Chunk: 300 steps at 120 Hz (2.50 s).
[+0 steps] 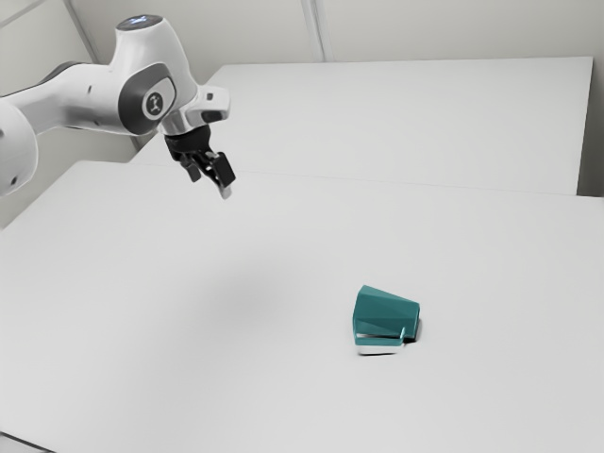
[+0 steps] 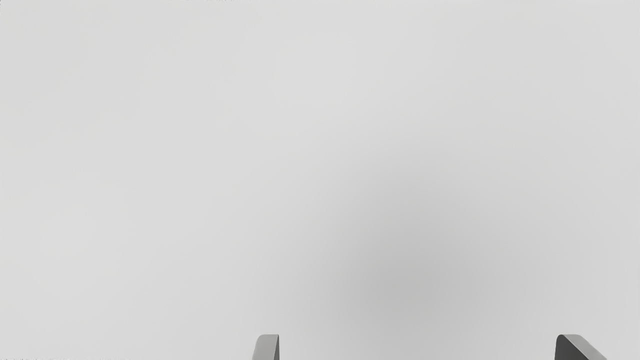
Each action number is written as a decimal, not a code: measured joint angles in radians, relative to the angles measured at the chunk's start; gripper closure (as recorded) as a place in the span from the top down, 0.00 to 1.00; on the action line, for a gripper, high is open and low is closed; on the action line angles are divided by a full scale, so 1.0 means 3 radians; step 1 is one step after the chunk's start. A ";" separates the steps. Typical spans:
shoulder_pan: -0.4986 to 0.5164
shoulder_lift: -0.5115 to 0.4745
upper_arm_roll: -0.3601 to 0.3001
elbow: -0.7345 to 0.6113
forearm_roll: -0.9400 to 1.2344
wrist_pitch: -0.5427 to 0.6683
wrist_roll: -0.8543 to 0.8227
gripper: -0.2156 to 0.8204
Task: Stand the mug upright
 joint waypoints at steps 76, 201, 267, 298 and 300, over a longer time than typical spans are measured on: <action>-0.0416 -0.0294 0.0051 -0.1124 -0.1868 0.0210 -0.0149 0.79; -0.0932 0.0542 0.0101 -0.0999 -0.3135 0.0434 0.0524 0.79; -0.0984 0.0958 0.0094 -0.0525 -0.3312 0.0455 0.0814 0.79; -0.1029 0.0967 0.0082 -0.0515 -0.3476 0.0447 0.0880 0.63; -0.1033 0.0966 0.0082 -0.0515 -0.3482 0.0447 0.0883 0.60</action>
